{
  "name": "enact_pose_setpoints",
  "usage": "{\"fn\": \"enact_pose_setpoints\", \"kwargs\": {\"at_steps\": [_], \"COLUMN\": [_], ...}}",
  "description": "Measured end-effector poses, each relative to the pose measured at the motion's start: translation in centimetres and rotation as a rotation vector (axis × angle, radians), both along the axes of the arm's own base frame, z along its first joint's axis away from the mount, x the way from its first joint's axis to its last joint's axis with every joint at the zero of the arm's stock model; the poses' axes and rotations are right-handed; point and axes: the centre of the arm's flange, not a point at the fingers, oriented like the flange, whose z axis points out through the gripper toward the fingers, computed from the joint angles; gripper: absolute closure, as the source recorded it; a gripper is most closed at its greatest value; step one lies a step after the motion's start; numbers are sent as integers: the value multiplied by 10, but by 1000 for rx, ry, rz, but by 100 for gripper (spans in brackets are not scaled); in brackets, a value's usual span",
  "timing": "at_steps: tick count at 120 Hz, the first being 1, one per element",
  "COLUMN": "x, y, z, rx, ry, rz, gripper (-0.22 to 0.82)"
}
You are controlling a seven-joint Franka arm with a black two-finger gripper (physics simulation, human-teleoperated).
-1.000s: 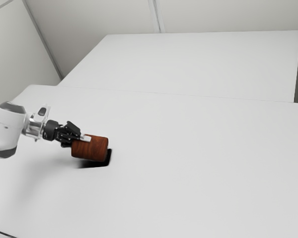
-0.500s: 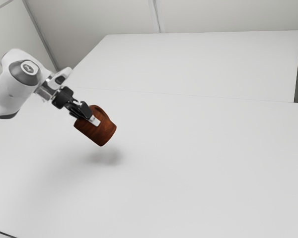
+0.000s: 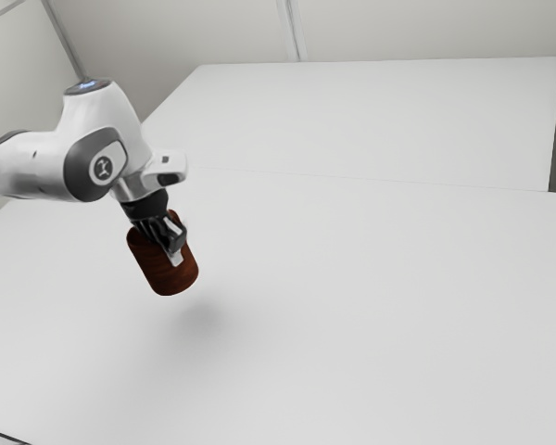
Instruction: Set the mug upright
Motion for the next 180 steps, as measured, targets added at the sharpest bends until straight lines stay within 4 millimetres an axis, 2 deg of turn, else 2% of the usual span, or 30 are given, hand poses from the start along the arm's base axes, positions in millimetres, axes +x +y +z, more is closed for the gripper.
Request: {"fn": "enact_pose_setpoints", "kwargs": {"at_steps": [18, 34, 103, 111, 130, 142, 162, 180], "x": [-5, -1, 16, 17, 17, 20, 24, 47], "y": [4, 5, 3, 2, -7, -8, -7, -14], "z": [-32, -50, -107, -108, -100, -86, -55, 0], "rx": [67, 80, 64, 58, 45, 37, 34, 18], "ry": [-56, -94, -70, -70, -91, -122, -166, -173], "rz": [80, 147, 357, 371, 377, 387, 396, 409], "gripper": [78, 78, 78, 70, 38, 24, 11, 5]}}
